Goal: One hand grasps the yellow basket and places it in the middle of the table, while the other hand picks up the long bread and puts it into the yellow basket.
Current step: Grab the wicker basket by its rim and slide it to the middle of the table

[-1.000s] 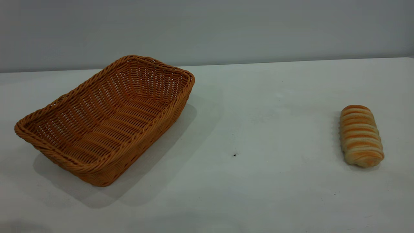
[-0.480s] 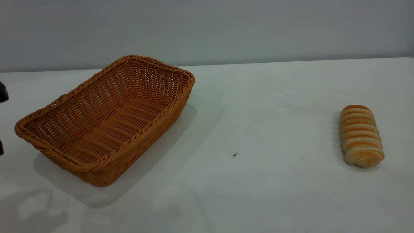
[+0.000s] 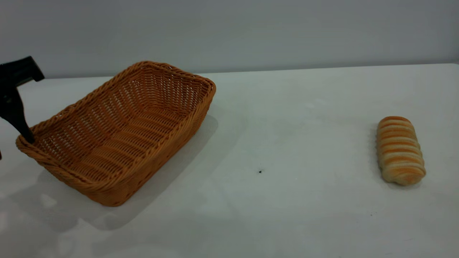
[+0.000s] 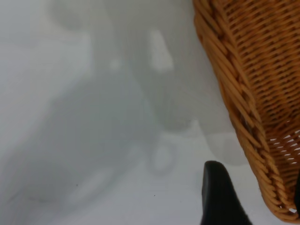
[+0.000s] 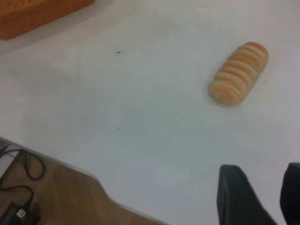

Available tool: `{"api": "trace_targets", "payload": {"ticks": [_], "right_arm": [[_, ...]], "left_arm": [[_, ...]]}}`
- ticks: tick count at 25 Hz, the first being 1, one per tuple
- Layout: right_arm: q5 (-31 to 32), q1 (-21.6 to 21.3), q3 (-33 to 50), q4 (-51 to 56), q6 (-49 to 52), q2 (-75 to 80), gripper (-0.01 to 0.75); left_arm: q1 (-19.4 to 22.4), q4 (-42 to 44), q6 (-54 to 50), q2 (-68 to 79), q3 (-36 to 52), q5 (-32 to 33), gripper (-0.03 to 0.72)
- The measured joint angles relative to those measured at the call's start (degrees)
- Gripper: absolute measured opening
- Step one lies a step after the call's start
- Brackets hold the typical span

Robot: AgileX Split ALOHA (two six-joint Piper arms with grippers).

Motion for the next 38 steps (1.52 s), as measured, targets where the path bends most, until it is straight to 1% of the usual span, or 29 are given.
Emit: {"api": "trace_targets", "payload": {"ticks": [6, 15, 20, 30, 33, 38], "right_arm": [[0.0, 0.0, 0.0, -0.2, 0.0, 0.0, 0.274], [0.0, 0.0, 0.0, -0.4, 0.0, 0.0, 0.274], [0.0, 0.0, 0.0, -0.4, 0.0, 0.0, 0.274], [0.0, 0.0, 0.0, -1.2, 0.0, 0.0, 0.274], [0.0, 0.0, 0.0, -1.5, 0.0, 0.0, 0.274], [0.0, 0.0, 0.0, -1.8, 0.5, 0.0, 0.274]], "left_arm": [[0.0, -0.3, 0.0, 3.2, -2.0, 2.0, 0.434], [0.0, -1.4, 0.0, 10.6, -4.8, 1.3, 0.434], [0.0, -1.6, 1.0, 13.3, -5.4, -1.6, 0.434], [0.0, -2.9, 2.5, 19.6, -5.5, -9.7, 0.425], [0.1, -2.9, 2.5, 20.1, -5.5, -11.8, 0.373], [0.2, -3.2, 3.0, 20.2, -5.5, -14.4, 0.200]]}}
